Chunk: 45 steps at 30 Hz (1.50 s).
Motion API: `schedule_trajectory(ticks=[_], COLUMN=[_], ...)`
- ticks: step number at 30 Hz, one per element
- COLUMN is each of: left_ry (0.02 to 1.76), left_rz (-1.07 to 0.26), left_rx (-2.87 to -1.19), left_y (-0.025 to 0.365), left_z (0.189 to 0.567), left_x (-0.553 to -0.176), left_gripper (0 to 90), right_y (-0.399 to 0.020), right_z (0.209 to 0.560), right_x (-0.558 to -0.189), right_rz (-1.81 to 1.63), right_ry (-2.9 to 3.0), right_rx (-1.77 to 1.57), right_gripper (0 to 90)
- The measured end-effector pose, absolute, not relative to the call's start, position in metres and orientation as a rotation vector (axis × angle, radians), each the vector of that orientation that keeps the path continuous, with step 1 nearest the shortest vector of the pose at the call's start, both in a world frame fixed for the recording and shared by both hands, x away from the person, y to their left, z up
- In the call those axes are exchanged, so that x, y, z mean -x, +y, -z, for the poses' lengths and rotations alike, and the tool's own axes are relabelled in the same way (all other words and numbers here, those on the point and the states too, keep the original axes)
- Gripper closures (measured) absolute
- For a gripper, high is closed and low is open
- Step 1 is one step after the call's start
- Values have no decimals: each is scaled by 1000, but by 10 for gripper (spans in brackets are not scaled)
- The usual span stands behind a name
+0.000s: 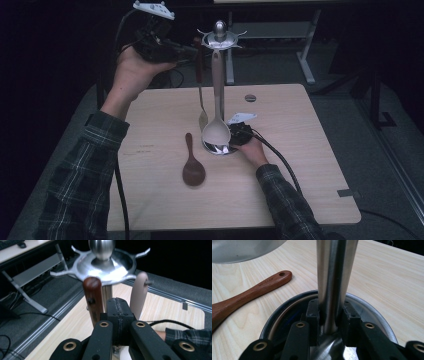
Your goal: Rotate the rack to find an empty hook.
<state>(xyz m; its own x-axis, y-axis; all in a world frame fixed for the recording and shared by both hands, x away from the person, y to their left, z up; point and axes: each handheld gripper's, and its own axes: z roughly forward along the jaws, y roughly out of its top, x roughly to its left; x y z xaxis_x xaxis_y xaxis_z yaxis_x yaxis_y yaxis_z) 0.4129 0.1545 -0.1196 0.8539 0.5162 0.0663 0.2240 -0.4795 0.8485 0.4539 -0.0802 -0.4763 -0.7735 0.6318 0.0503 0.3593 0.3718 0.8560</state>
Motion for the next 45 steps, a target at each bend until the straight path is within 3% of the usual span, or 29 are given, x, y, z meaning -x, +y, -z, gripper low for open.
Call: schedule_trajectory(ticks=[5, 24, 33, 39, 45], left_ry=[543, 630, 577, 507, 524], left_rz=[-459, -456, -411, -363, -398], left_rx=[-2094, -2052, -2003, -2038, -2090], left_y=[150, 153, 156, 142, 132], left_z=[117, 120, 103, 101, 108], left_x=[-417, -450, -426, -410, -409], left_gripper=[897, 898, 897, 897, 897], right_y=[-80, -79, -79, -78, -78], right_z=[476, 476, 476, 476, 476], right_x=[-454, -453, -453, -453, -453], right_rz=[-1352, -1343, -1340, -1337, -1337], right_ry=[2350, 2348, 2354, 2355, 2353], right_rx=[-872, -876, -881, -883, -889], right_gripper=[720, 722, 721, 721, 721])
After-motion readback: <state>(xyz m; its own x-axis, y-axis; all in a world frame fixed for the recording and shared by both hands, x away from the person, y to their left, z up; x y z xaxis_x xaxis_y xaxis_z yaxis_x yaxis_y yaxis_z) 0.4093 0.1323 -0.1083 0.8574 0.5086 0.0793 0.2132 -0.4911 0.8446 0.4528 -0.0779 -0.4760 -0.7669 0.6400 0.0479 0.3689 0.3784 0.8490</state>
